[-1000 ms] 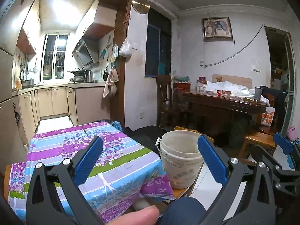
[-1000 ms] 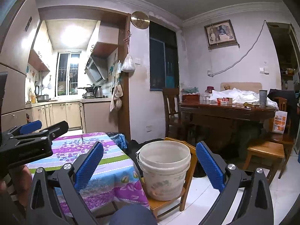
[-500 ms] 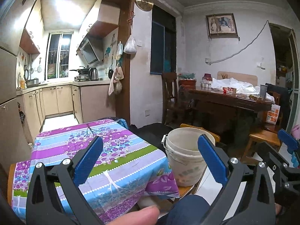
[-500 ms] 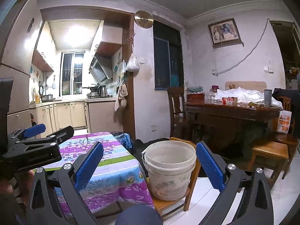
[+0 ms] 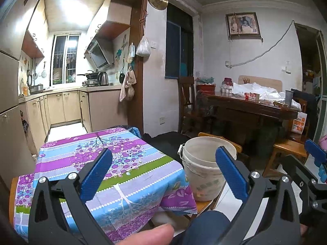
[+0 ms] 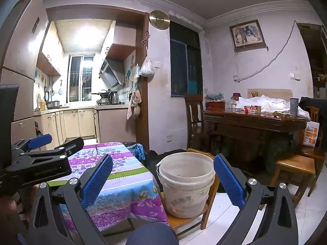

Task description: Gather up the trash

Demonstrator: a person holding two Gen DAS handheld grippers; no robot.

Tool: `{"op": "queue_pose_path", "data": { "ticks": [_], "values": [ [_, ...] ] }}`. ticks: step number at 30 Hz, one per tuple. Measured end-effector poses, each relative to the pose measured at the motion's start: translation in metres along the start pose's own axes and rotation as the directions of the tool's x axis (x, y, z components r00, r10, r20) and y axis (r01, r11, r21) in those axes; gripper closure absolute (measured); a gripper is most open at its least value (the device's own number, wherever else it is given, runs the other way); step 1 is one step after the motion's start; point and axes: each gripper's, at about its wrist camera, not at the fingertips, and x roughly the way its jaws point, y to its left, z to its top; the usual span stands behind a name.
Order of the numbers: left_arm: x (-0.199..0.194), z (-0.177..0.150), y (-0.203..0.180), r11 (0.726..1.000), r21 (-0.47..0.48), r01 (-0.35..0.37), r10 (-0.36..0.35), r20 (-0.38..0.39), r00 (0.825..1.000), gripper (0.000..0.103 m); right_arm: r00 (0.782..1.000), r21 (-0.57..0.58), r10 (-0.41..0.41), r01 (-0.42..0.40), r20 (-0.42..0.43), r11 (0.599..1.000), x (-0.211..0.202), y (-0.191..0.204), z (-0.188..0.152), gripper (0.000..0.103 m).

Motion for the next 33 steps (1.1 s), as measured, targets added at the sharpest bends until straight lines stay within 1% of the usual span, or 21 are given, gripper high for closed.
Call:
{"op": "queue_pose_path", "data": {
  "ticks": [19,23,27,33],
  "values": [
    [0.002,-0.0032,-0.0026,1.0,0.013,0.003,-0.003,-0.005,1.0,0.006,1.0,-0.003,0.007,-0.007,-0.004,1.0,0.0022,-0.0015,-0.0015,0.005],
    [0.0057,-0.0045,0.0001,1.0,0.012,0.023,-0.023,-0.021,1.0,0.006,1.0,-0.006,0.011,-0.012,-0.006,1.0,0.0048,-0.0038,-0.0031,0.005],
    [0.0082,-0.007,0.0033,1.0,0.004,0.024,-0.024,-0.036,0.999,0.006,1.0,-0.006,0.014,-0.014,-0.007,1.0,0.0053,-0.0042,-0.0043,0.005],
    [0.0052,-0.0071,0.001,1.0,0.018,0.022,-0.021,-0.024,0.999,0.006,1.0,-0.007,0.018,-0.018,-0.011,1.0,0.0065,-0.0055,-0.0053,0.005]
  ]
}}
